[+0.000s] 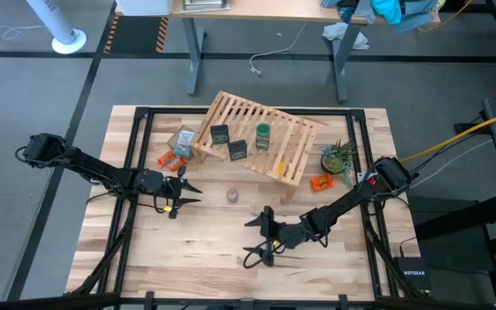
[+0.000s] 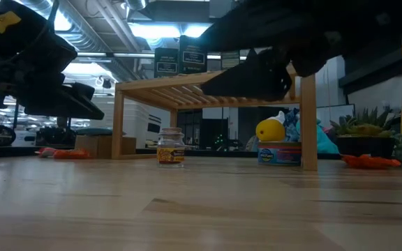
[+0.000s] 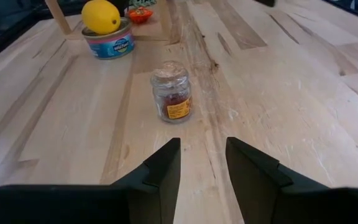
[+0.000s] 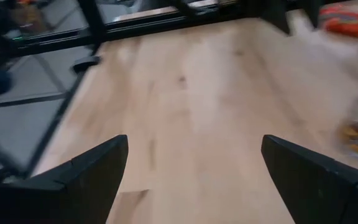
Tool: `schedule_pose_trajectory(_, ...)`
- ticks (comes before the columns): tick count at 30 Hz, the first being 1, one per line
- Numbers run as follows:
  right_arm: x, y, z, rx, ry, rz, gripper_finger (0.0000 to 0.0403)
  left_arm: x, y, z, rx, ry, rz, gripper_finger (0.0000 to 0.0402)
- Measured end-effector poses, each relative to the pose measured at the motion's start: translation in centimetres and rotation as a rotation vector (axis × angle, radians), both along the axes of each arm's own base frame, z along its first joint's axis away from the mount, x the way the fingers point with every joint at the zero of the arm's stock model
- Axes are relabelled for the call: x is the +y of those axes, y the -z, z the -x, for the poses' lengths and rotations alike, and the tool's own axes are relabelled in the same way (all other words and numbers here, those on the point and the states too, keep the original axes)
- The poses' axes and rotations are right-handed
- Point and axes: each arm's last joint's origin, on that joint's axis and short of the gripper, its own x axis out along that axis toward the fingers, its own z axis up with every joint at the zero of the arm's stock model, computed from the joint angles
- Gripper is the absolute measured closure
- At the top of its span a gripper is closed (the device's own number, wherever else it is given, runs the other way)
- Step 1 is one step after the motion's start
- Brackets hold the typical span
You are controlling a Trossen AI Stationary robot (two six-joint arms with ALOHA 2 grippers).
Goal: Shelf spices
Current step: Put the transparent seasoning bottle on the shelf
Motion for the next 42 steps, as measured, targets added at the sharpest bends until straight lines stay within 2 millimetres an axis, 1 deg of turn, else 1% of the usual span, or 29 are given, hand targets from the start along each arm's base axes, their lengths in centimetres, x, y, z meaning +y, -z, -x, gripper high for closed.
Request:
schedule_pose_trajectory(3,0.2,-0.1,0.0,-0.003,-0.058,-0.029,0.0027,0.0,0.0,0.0,0.0,-0.002,0.004,0.0279)
schedule_pose_trajectory(8,0.2,-0.1,0.0,-0.006,-0.055,-0.03,0.0027,0.0,0.0,0.0,0.004,-0.015,0.041,0.0279)
schedule_pose_trajectory(11,0.0,-0.1,-0.1,-0.013,0.015,-0.045,0.0027,0.0,0.1,0.0,0.014,-0.026,0.066,0.0279)
schedule_pose_trajectory(14,-0.3,-0.1,0.0,-0.021,0.1,-0.024,0.0027,0.0,0.1,0.0,0.013,-0.026,0.067,0.0279)
schedule_pose_trajectory(21,-0.7,0.3,0.1,0.001,0.21,0.029,0.0027,-0.5,0.6,-0.3,0.058,-0.017,0.092,0.0279)
schedule_pose_trajectory(25,-0.8,0.6,0.3,0.024,0.239,0.028,0.0027,-1.0,0.7,-1.6,0.107,-0.02,0.073,0.0279)
schedule_pose_trajectory(30,-0.8,0.6,0.3,0.028,0.245,0.013,0.0027,-1.7,0.7,-4.6,0.135,0.0,0.006,0.0279)
schedule_pose_trajectory(33,-0.8,0.6,0.3,0.036,0.224,0.005,0.0027,-1.7,1.2,-6.1,0.173,-0.001,-0.029,0.0279)
schedule_pose_trajectory(36,-0.7,0.7,0.3,0.042,0.206,-0.002,0.0027,-1.4,1.5,-7.3,0.173,-0.031,-0.053,0.0279)
schedule_pose_trajectory(39,-0.7,0.7,0.3,0.042,0.207,-0.002,0.0027,-0.6,1.5,-8.6,0.151,-0.077,-0.047,0.0279)
schedule_pose_trajectory(42,-0.7,0.7,0.3,0.044,0.207,0.0,0.0027,0.3,1.7,-9.4,0.164,-0.115,-0.045,0.0279)
